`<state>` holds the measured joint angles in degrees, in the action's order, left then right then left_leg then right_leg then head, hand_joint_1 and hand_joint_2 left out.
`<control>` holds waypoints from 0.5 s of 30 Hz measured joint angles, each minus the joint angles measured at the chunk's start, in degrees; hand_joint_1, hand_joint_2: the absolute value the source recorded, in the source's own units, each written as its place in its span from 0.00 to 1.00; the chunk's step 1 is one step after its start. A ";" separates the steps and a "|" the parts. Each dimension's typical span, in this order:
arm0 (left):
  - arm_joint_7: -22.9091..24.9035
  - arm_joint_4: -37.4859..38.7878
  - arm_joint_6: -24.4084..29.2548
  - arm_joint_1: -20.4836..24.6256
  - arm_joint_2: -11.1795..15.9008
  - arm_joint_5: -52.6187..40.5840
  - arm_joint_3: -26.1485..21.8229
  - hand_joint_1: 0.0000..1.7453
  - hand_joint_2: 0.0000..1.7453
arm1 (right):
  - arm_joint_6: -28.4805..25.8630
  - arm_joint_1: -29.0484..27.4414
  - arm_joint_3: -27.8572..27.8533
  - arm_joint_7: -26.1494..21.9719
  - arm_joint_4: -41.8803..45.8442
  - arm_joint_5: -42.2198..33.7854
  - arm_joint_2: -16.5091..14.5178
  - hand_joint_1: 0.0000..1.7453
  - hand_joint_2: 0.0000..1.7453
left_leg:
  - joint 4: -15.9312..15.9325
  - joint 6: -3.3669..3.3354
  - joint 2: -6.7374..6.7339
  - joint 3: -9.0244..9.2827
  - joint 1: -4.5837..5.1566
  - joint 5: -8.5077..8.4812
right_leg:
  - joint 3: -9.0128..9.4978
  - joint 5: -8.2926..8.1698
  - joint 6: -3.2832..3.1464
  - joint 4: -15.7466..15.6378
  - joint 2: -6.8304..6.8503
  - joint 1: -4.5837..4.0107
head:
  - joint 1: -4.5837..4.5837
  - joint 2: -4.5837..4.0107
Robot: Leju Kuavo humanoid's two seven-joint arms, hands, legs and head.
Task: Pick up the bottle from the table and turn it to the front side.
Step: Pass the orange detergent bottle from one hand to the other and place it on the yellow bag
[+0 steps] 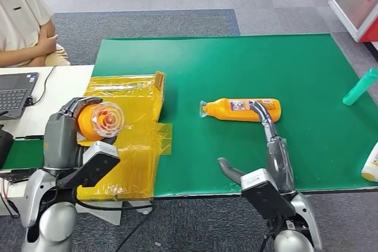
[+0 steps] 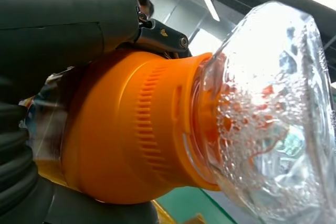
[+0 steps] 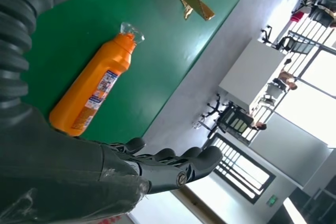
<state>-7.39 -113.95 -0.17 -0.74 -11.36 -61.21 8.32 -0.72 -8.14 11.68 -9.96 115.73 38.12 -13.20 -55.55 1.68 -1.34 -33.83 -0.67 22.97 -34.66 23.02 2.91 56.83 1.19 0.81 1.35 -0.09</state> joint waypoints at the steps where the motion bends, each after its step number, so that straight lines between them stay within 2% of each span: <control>1: -0.02 0.25 0.16 0.09 0.00 -0.78 -0.37 1.00 1.00 | 0.04 0.00 0.21 0.03 0.19 -0.01 0.00 0.00 1.00 | 0.00 0.00 0.00 0.00 0.00 0.00 | 0.00 0.00 0.00 0.00 0.00 0.00 | 0.00 0.00; 4: -0.09 0.88 0.15 0.36 0.04 -2.73 -0.99 1.00 1.00 | 0.14 0.02 0.71 0.03 0.57 -0.25 0.00 0.00 1.00 | 0.00 0.00 0.00 0.00 0.00 0.00 | 0.00 0.00 0.00 0.00 0.00 0.00 | 0.00 -0.01; 7: -0.76 1.99 -0.07 0.74 0.90 -9.39 -1.14 1.00 1.00 | 0.46 0.10 1.00 -0.05 0.64 -1.02 0.00 0.00 1.00 | 0.00 0.00 0.00 0.00 0.00 0.00 | 0.00 0.00 0.00 0.00 -0.01 0.00 | 0.01 0.00; 10: -1.37 5.26 0.33 1.14 3.78 -15.72 -0.70 1.00 1.00 | 0.84 0.35 1.55 -0.31 0.67 -1.78 0.01 0.00 1.00 | 0.00 0.04 0.00 0.02 -0.01 -0.02 | -0.02 0.00 -0.01 0.00 -0.01 -0.01 | -0.01 -0.01; 15: -0.05 13.99 0.08 3.04 7.92 -20.35 0.06 1.00 1.00 | 1.02 0.45 2.23 -1.28 2.87 -2.36 0.14 0.00 1.00 | 0.00 0.07 0.00 0.01 -0.02 -0.06 | -0.05 -0.02 -0.03 0.00 -0.02 -0.03 | -0.01 -0.01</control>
<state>-7.44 -99.96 -0.09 2.31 -3.44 -81.56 8.38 0.30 -7.69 13.92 -11.24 118.60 35.77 -13.06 -55.55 1.75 -1.34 -33.82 -0.69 22.90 -34.72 23.01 2.88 56.83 1.17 0.78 1.34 -0.09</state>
